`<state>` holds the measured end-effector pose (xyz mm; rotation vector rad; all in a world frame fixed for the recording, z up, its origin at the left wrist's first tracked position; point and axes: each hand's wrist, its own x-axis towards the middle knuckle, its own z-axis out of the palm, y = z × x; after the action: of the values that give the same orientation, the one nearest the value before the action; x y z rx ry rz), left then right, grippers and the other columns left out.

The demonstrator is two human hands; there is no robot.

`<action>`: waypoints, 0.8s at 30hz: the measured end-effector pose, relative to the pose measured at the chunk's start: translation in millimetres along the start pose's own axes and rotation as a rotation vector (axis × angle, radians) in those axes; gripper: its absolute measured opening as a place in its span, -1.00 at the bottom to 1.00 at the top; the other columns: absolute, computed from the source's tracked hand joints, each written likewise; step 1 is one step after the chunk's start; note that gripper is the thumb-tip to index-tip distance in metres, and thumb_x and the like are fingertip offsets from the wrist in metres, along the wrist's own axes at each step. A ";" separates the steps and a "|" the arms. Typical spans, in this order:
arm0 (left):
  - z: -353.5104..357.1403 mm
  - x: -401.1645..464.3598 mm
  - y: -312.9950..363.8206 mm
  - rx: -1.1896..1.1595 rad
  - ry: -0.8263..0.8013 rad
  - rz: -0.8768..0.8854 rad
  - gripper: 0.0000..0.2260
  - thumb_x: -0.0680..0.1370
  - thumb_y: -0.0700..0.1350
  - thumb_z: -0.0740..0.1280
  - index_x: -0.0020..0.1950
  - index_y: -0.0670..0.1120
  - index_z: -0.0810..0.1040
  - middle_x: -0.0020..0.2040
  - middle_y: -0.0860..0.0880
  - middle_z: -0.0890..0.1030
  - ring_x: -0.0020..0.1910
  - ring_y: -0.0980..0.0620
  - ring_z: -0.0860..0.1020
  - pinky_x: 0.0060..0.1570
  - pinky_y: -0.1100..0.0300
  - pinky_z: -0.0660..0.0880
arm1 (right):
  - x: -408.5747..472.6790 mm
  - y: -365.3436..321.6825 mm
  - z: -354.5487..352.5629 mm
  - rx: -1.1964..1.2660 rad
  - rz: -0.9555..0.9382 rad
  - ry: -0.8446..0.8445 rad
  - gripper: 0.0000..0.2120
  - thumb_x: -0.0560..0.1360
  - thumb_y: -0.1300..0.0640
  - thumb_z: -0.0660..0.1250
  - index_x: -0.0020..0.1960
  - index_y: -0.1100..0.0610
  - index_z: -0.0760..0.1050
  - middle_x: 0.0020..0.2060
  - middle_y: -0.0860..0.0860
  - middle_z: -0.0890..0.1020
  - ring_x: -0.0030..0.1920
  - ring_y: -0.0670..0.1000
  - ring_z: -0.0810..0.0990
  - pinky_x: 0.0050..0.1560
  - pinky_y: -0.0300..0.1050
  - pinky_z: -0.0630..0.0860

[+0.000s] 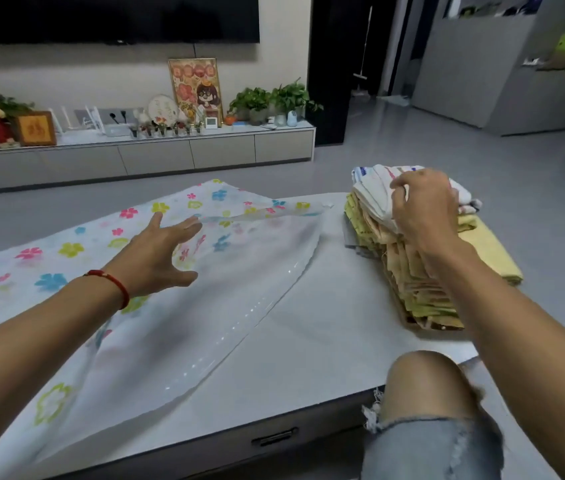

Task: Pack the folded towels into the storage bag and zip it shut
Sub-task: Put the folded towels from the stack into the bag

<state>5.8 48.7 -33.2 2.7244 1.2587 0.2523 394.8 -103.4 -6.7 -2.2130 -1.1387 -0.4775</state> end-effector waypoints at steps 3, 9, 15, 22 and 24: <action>3.4 8.2 13.0 -0.045 0.035 -0.011 -0.14 0.41 0.07 0.52 0.59 0.08 0.13 0.59 0.18 0.11 0.59 -0.21 -0.06 0.45 -0.25 0.18 | 43.0 44.7 3.8 -0.217 0.281 -0.210 -0.63 0.65 0.12 0.14 0.42 0.06 0.49 0.37 0.29 0.46 0.40 0.32 0.36 0.40 0.22 0.26; 3.9 13.1 19.5 -0.039 0.072 -0.017 -0.14 0.40 0.09 0.52 0.59 0.08 0.14 0.58 0.18 0.13 0.59 -0.18 -0.05 0.44 -0.23 0.19 | 67.4 78.2 22.0 -0.246 0.367 -0.364 -0.64 0.60 -0.09 0.29 0.36 -0.03 0.48 0.28 0.23 0.57 0.33 0.33 0.43 0.41 0.35 0.21; -4.5 18.2 16.8 -0.043 0.095 -0.048 -0.12 0.38 0.09 0.54 0.59 0.10 0.13 0.58 0.14 0.15 0.58 -0.21 0.02 0.48 -0.18 0.15 | 100.0 78.2 -8.6 0.058 0.427 -0.537 -0.57 0.39 0.19 0.60 0.19 0.02 0.53 -0.13 0.15 0.67 -0.14 0.17 0.63 0.00 0.06 0.60; -12.7 20.1 23.6 -0.050 0.070 -0.063 -0.11 0.38 0.11 0.53 0.59 0.09 0.11 0.60 0.10 0.15 0.58 -0.22 0.04 0.49 -0.16 0.11 | 121.8 61.6 -46.0 0.580 0.459 -0.891 -0.60 0.55 0.22 0.30 0.32 -0.12 0.56 0.27 0.11 0.61 0.23 0.18 0.61 0.23 0.14 0.58; -17.7 20.4 26.9 -0.054 0.069 -0.081 -0.11 0.39 0.10 0.53 0.60 0.08 0.10 0.60 0.08 0.15 0.57 -0.22 0.06 0.49 -0.18 0.13 | 111.2 44.6 -60.5 0.725 0.357 -0.934 -0.61 0.51 0.19 0.33 0.28 -0.11 0.62 0.27 0.15 0.64 0.21 0.24 0.65 0.12 0.13 0.65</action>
<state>35.1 47.8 -8.9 2.6344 1.3555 0.3688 491.9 -95.6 85.5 -1.8685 -1.0324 1.0633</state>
